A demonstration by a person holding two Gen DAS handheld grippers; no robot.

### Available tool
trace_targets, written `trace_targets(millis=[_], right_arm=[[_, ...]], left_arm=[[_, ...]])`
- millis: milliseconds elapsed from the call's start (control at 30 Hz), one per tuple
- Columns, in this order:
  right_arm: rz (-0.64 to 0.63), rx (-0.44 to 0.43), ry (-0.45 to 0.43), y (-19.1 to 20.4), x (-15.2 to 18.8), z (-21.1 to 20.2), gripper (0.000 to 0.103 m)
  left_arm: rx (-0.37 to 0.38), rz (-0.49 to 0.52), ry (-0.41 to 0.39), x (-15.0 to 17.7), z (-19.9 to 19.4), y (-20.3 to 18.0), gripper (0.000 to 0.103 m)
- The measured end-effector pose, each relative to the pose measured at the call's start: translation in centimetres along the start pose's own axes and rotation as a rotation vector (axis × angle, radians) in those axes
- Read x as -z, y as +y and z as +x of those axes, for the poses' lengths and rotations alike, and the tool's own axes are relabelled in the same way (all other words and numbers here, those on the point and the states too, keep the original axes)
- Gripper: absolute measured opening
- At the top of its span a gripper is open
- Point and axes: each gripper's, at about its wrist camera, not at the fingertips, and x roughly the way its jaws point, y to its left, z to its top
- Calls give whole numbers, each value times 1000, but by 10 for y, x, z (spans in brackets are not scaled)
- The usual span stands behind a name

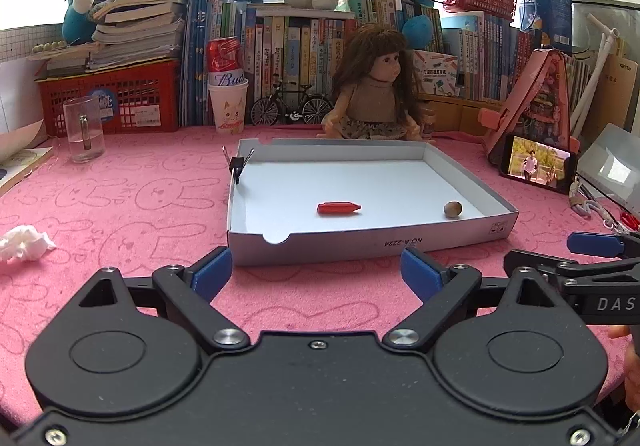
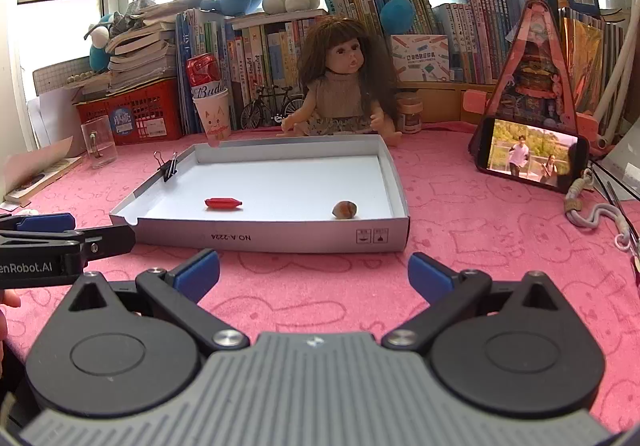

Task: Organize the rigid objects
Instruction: 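Move both tools back toward the remaining black pucks and lid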

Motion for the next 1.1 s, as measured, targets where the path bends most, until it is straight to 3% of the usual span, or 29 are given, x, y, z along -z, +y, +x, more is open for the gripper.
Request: trace_targets(millis=[633,833,1100], right_arm=[[2,80,3,-8,30,-34,103],[-14,87,12,-12,37,-41,100],[8,135,13,-18,43,-40,83]], left_arm=[[-11,23,-7,31,-28,25,86],[-26,18,29,37,-30,36,74],[-33,-40,59,41,-32,49,53]])
